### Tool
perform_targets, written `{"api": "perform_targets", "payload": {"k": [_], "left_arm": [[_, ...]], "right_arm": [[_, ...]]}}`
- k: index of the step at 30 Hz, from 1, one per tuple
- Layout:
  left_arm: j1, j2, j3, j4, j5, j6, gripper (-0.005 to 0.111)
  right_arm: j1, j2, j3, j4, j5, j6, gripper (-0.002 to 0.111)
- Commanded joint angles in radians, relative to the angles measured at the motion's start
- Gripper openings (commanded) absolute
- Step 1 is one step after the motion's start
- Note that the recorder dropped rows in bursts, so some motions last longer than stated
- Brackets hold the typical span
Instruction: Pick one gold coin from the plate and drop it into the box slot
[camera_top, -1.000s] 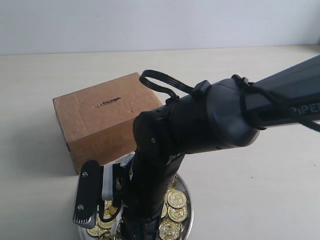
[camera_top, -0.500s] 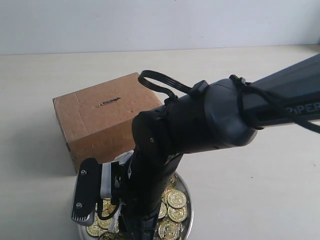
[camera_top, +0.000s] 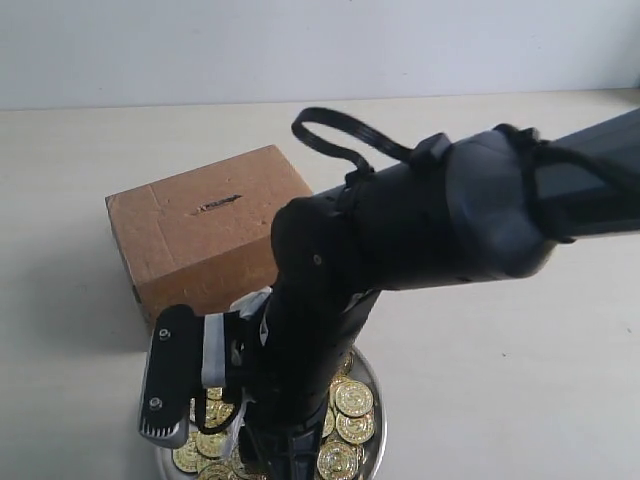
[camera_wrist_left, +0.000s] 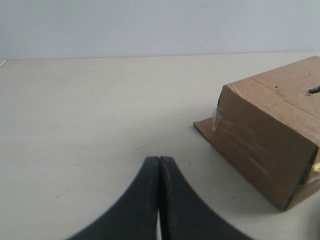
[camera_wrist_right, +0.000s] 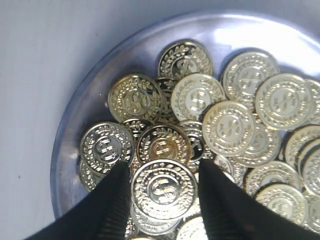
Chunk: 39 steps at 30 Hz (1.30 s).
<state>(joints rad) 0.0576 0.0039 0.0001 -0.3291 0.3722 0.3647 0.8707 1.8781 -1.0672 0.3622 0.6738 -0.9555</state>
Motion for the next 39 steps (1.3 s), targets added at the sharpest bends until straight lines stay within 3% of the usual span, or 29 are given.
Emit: {"api": "perform_targets", "payload": {"k": [1, 23, 25, 28, 31, 36, 39], "left_arm": [[0.001, -0.004, 0.000, 0.004, -0.003, -0.002, 0.000], [0.001, -0.004, 0.000, 0.004, -0.035, -0.002, 0.000], [0.001, -0.004, 0.000, -0.121, -0.077, -0.028, 0.000], [0.001, -0.004, 0.000, -0.467, -0.124, -0.074, 0.000], [0.001, -0.004, 0.000, -0.670, -0.198, -0.090, 0.000], [0.001, -0.004, 0.000, -0.776, -0.248, -0.101, 0.000], [0.001, 0.004, -0.073, -0.805, -0.099, -0.043, 0.000]], "right_arm": [[0.002, -0.085, 0.001, -0.007, 0.023, -0.003, 0.027], [0.002, -0.247, 0.001, 0.003, 0.072, -0.003, 0.027], [0.002, -0.250, 0.001, 0.004, 0.079, -0.003, 0.027], [0.002, -0.250, 0.001, 0.004, 0.098, -0.003, 0.027], [0.002, -0.250, 0.001, 0.004, 0.100, -0.003, 0.027], [0.002, -0.250, 0.001, 0.004, 0.100, -0.003, 0.027], [0.002, -0.250, 0.001, 0.004, 0.105, -0.003, 0.027]]}}
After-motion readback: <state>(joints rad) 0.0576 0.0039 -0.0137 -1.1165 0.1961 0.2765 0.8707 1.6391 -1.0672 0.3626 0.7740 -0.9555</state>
